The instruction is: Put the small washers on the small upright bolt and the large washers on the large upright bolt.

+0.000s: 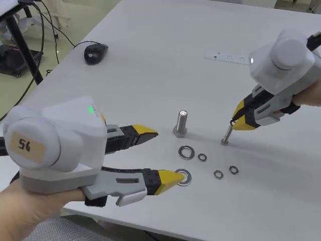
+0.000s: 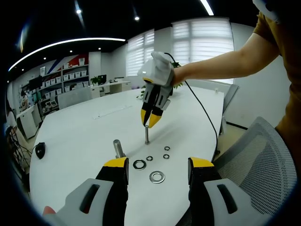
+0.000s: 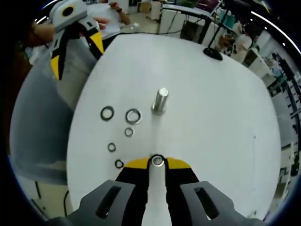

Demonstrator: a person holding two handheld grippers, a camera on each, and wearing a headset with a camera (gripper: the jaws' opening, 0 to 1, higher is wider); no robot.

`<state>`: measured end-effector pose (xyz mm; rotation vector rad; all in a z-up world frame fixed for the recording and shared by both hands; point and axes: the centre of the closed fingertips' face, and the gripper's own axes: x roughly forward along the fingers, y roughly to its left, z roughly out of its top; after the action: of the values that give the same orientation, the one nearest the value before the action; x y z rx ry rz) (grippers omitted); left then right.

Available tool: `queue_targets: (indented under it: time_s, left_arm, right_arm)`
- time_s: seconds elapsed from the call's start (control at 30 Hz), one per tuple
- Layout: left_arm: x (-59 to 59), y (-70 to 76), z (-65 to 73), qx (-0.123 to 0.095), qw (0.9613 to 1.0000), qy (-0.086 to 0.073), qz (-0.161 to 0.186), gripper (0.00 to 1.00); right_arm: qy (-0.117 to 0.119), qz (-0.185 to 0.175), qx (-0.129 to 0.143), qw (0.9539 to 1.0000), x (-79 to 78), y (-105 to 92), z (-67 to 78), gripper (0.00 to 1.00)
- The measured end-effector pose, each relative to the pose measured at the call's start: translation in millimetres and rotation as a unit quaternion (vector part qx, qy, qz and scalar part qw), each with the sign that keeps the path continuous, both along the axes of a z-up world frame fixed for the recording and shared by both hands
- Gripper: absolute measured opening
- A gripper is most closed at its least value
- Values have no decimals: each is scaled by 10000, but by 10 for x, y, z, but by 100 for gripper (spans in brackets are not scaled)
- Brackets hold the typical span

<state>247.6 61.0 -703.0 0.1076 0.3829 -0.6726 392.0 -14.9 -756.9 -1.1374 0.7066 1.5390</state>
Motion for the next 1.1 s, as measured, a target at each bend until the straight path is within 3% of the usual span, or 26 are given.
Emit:
queue_targets:
  time_s: [0.57, 0.77, 1.1]
  left_arm:
    - [-17, 11, 20, 38, 10000, 11, 1, 49]
    - [-15, 22, 39, 30, 10000, -17, 22, 49]
    - [-14, 17, 50, 44, 10000, -14, 52, 49]
  right_arm:
    - [-21, 65, -188, 9998, 63, 5, -271, 13]
    - [-45, 124, -238, 9996, 87, -9, -433, 13]
    - [-20, 144, -254, 9996, 98, -11, -559, 13]
